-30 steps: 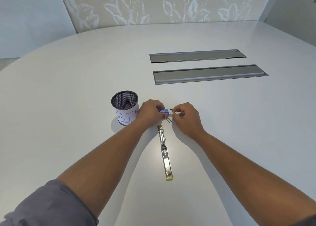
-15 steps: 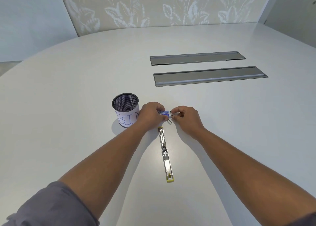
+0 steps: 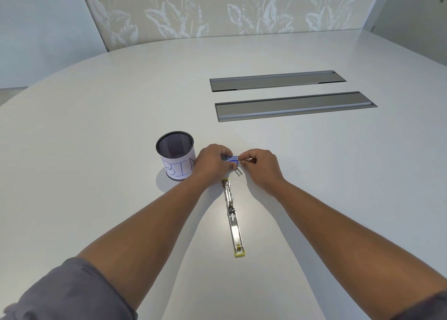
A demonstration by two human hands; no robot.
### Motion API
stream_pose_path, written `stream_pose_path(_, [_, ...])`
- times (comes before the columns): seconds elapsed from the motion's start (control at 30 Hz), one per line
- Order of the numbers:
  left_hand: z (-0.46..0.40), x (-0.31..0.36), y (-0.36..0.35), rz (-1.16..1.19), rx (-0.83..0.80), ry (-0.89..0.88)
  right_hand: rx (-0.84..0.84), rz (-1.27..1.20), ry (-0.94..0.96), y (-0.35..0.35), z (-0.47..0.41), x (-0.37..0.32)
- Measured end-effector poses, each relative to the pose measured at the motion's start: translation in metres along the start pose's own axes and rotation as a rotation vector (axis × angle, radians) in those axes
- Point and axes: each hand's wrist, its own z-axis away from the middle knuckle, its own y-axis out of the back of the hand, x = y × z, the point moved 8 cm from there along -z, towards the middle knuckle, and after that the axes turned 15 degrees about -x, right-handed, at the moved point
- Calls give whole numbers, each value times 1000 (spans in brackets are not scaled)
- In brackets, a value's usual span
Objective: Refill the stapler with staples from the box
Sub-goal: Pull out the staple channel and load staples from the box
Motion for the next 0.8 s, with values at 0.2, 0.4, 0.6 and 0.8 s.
stream_pose_path(0.2, [-3,0,0,7,4,-5,31,-28,-11,3,1,-3])
stream_pose_path(0.4, [-5,-2,0,14,-4,2,3,-61,-23,3,0,-2])
stream_pose_path(0.6, [-4,-3,0,28,-11,5,-9,28,-1,0,2,-3])
stream_pose_path(0.8, [-3,-1,-2,19,-7,-8,2,21,57,0,5,-4])
